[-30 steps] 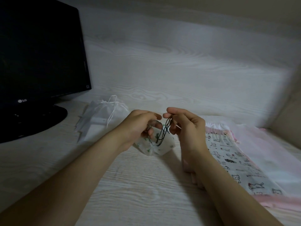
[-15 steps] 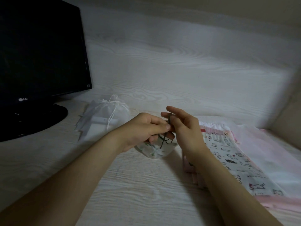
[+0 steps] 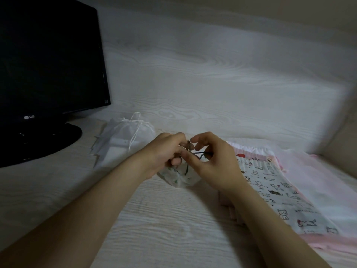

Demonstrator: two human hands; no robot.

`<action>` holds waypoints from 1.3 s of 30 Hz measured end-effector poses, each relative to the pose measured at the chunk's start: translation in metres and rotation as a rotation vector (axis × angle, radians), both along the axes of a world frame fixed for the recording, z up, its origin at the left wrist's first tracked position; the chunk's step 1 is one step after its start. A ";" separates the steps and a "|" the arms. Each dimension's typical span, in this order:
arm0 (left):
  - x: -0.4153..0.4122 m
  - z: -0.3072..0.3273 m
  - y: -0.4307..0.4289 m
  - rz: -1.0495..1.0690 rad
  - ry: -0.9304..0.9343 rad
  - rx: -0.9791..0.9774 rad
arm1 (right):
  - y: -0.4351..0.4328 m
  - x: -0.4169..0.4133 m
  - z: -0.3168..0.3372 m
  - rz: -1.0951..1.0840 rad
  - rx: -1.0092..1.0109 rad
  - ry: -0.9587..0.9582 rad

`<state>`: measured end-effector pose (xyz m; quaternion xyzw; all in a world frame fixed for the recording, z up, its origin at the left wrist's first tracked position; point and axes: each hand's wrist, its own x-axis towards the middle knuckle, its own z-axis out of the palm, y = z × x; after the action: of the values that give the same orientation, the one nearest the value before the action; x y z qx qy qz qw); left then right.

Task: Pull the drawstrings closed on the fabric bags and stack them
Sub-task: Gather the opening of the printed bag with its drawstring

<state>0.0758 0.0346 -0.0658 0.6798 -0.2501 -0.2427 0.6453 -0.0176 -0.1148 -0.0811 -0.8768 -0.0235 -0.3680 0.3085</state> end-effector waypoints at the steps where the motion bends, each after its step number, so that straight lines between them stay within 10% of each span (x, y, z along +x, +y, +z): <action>1: 0.001 -0.001 0.000 -0.002 -0.001 0.001 | -0.003 0.002 -0.001 -0.009 -0.063 -0.026; 12: 0.000 -0.004 0.001 0.067 -0.139 0.119 | -0.012 0.010 -0.007 -0.090 -0.643 -0.009; 24: 0.010 -0.017 0.004 0.307 -0.823 0.198 | -0.013 0.005 -0.004 -0.007 0.040 0.174; 34: 0.003 -0.013 0.001 0.291 -0.805 0.233 | -0.018 0.010 -0.010 0.007 0.262 0.152; 39: -0.005 0.012 0.007 0.292 -0.323 -0.067 | -0.018 0.010 -0.010 -0.017 0.234 0.148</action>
<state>0.0713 0.0417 -0.0534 0.7170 -0.2572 -0.0262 0.6473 -0.0076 -0.1326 -0.0913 -0.8597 0.0497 -0.3051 0.4067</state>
